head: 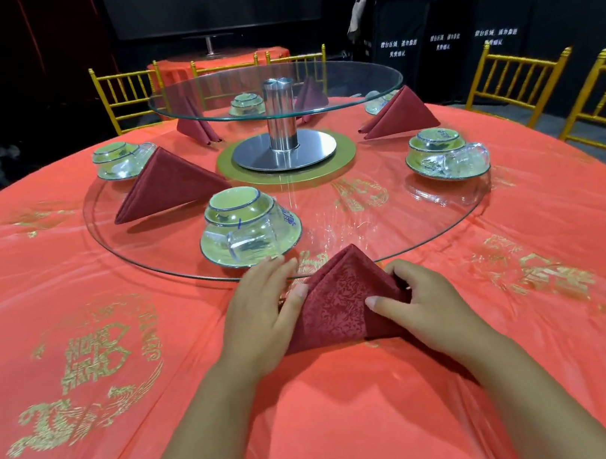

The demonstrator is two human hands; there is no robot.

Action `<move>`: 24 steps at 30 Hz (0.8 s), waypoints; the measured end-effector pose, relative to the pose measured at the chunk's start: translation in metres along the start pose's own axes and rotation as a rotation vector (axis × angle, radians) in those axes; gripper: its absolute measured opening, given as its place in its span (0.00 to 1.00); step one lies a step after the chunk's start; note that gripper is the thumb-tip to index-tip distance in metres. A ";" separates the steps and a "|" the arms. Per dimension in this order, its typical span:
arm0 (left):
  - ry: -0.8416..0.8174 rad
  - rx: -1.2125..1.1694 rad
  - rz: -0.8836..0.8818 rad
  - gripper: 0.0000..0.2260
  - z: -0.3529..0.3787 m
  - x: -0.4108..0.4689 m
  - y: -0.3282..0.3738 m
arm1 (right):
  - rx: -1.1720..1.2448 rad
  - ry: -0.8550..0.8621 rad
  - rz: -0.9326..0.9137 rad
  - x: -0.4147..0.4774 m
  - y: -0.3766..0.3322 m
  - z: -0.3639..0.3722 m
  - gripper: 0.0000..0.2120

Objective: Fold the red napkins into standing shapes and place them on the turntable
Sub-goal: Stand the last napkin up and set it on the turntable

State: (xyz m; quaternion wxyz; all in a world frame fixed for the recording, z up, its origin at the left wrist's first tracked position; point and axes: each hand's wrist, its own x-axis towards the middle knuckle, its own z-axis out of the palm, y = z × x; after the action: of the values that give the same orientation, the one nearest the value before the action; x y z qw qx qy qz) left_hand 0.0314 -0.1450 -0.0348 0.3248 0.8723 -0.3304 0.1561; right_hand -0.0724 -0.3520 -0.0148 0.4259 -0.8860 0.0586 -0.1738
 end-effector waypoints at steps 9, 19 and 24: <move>-0.088 0.344 -0.240 0.34 -0.002 0.002 -0.002 | 0.055 -0.368 0.146 0.016 -0.012 -0.033 0.03; 0.196 0.297 -0.293 0.16 -0.001 0.001 -0.006 | 0.205 0.447 0.147 0.050 0.002 -0.045 0.05; 0.131 0.086 0.060 0.21 0.003 0.002 0.000 | 0.037 0.472 0.175 0.080 0.011 -0.022 0.03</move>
State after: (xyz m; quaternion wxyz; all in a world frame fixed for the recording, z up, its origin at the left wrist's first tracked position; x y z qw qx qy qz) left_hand 0.0330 -0.1478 -0.0365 0.3032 0.8631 -0.3274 0.2366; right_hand -0.0051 -0.3956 0.0102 0.4299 -0.8044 0.2300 -0.3394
